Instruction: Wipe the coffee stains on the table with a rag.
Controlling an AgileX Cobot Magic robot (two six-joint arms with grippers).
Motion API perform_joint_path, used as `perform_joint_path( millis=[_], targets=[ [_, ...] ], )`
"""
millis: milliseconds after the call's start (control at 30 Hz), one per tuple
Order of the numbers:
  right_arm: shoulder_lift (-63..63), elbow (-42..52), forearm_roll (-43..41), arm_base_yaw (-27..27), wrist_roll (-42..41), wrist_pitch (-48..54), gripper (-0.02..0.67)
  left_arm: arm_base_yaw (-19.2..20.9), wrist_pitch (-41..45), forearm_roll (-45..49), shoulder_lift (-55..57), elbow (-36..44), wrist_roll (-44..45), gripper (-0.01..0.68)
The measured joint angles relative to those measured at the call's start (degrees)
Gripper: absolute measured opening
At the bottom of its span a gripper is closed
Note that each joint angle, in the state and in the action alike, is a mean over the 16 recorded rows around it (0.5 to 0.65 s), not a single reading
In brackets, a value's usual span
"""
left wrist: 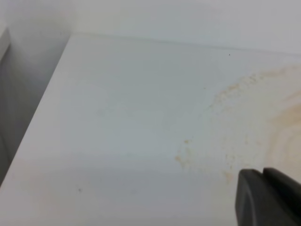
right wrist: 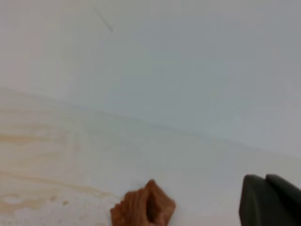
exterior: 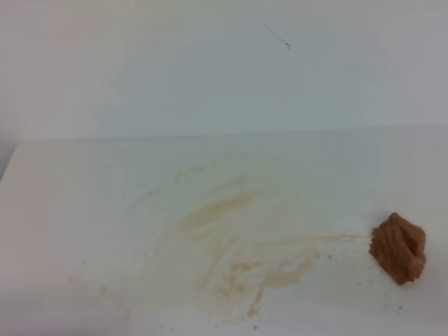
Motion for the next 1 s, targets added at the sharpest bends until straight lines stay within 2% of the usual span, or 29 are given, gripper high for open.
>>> perform_joint_path(
  millis=[200,333,767,1000],
  targets=[
    [-3.10,5.26,1.97,-0.08,0.27,2.01,-0.003,0.00,-0.05,0.00,-0.10,0.14,0.00,0.001],
    [-4.17,7.12,0.41,-0.10,3.13,1.85,-0.003,0.00,-0.05,0.00,-0.10,0.14,0.00,0.001],
    [-6.23,8.96,-21.92,-0.14,27.56,3.20,-0.003,0.00,-0.05,0.00,-0.10,0.14,0.00,0.001],
    [-6.29,9.46,-26.13,-0.14,32.84,4.17,-0.003,0.00,-0.05,0.00,-0.10,0.14,0.00,0.001]
  ],
)
